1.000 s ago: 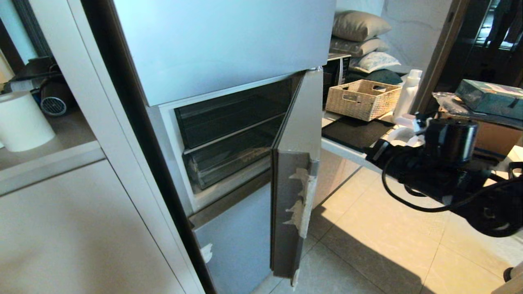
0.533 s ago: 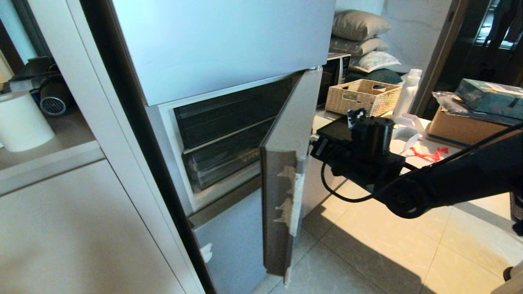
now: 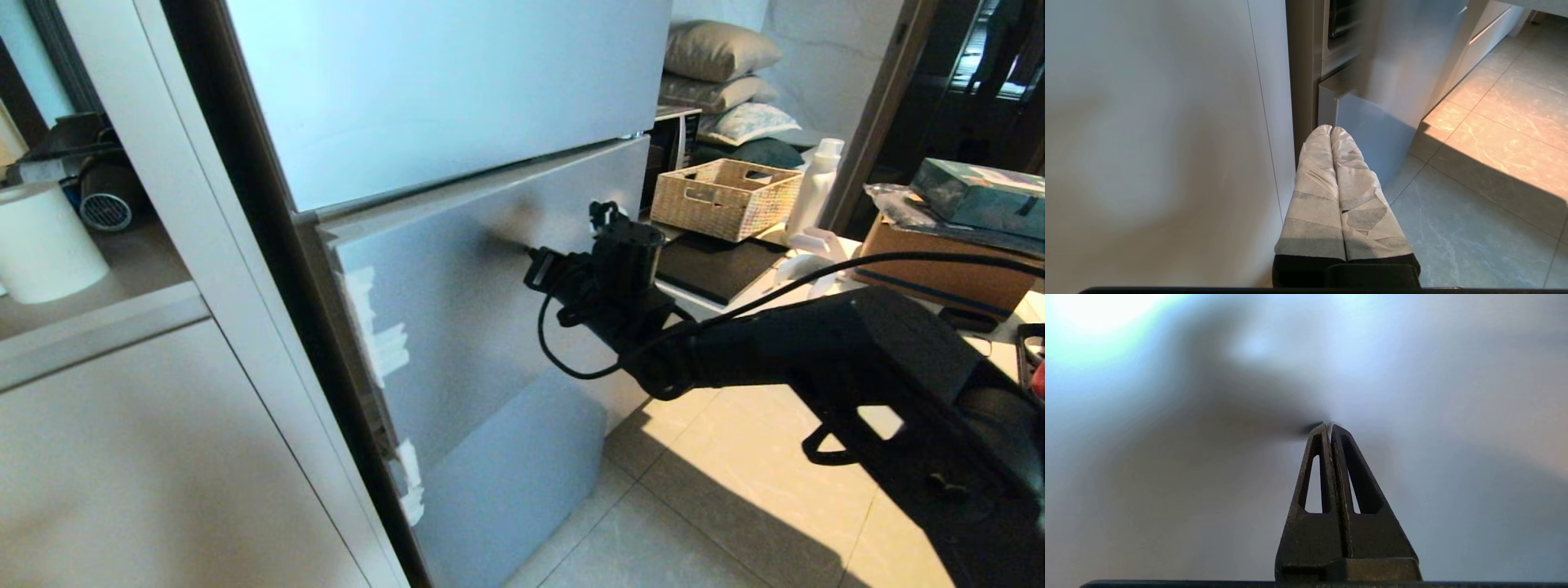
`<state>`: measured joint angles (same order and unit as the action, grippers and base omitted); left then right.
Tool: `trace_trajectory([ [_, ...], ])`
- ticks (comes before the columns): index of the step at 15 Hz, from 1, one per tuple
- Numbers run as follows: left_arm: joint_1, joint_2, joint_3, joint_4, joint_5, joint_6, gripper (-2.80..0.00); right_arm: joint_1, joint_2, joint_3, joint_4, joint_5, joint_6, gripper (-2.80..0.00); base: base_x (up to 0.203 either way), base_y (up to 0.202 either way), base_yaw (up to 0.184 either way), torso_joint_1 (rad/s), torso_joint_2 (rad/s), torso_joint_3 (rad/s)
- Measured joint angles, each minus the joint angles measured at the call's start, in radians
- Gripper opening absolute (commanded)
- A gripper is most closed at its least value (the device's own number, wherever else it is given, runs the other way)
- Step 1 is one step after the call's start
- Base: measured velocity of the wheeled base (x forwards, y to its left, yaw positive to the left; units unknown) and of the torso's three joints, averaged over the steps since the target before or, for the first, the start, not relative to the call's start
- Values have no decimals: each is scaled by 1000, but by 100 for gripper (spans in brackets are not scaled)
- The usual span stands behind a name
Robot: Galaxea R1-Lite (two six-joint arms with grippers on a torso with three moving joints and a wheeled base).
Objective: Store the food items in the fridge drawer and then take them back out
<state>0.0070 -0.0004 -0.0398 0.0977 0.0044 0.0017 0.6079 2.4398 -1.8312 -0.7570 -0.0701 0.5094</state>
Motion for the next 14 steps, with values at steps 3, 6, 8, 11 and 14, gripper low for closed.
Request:
trace_trajectory([
  [3, 0, 0, 0, 0, 1, 0, -280, 8, 102, -117, -17, 84, 6, -280, 0, 0, 0, 0, 0, 0],
  [6, 0, 0, 0, 0, 0, 0, -280, 27, 113, -97, -45, 57, 7, -280, 0, 0, 0, 0, 0, 0],
  [8, 0, 0, 0, 0, 0, 0, -280, 35, 93, -60, -45, 37, 5, -280, 0, 0, 0, 0, 0, 0],
  [11, 1, 0, 0, 0, 0, 0, -280, 48, -45, 169, -48, 28, -8, -280, 0, 0, 0, 0, 0, 0],
  [14, 0, 0, 0, 0, 0, 0, -280, 54, -380, 566, -46, 21, -51, -280, 0, 0, 0, 0, 0, 0],
])
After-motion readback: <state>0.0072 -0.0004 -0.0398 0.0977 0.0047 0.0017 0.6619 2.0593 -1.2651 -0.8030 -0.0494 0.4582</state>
